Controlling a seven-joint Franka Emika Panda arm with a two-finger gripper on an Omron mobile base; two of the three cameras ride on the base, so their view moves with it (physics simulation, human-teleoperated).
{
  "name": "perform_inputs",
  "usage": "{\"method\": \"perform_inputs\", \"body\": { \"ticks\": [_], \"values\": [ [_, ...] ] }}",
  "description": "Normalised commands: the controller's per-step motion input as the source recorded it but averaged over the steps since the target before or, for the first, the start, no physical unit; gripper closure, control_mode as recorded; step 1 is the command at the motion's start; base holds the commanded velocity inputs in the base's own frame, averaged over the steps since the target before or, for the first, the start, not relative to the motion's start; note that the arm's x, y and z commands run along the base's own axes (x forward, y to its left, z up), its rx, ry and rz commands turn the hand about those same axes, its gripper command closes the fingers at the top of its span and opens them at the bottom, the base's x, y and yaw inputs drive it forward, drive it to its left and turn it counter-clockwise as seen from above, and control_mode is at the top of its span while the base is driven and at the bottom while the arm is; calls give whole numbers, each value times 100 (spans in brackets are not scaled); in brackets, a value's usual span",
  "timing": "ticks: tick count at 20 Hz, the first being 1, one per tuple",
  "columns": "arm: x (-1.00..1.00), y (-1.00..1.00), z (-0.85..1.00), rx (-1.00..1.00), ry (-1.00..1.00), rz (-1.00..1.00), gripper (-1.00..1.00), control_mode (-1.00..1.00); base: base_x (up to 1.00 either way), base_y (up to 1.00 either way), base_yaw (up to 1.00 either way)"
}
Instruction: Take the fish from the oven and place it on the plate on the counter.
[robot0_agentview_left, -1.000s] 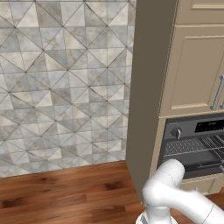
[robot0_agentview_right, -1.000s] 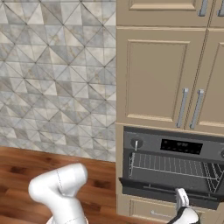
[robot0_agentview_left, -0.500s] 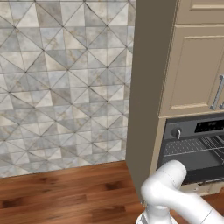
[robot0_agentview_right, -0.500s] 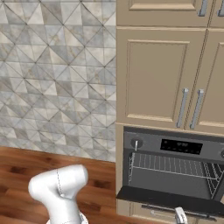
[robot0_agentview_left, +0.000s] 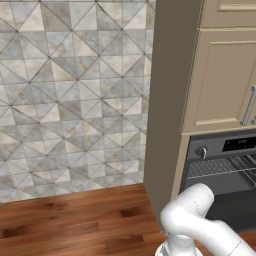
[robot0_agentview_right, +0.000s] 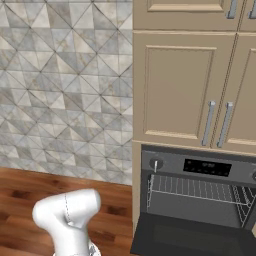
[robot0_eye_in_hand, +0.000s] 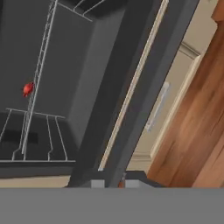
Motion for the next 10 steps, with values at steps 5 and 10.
{"method": "perform_inputs", "body": {
  "ticks": [5,10],
  "values": [
    [-17,0,-4,-2,11,-1,100,-100,0,0,0],
    [-33,0,35,0,0,-9,-100,-100,0,0,0]
  ]
}}
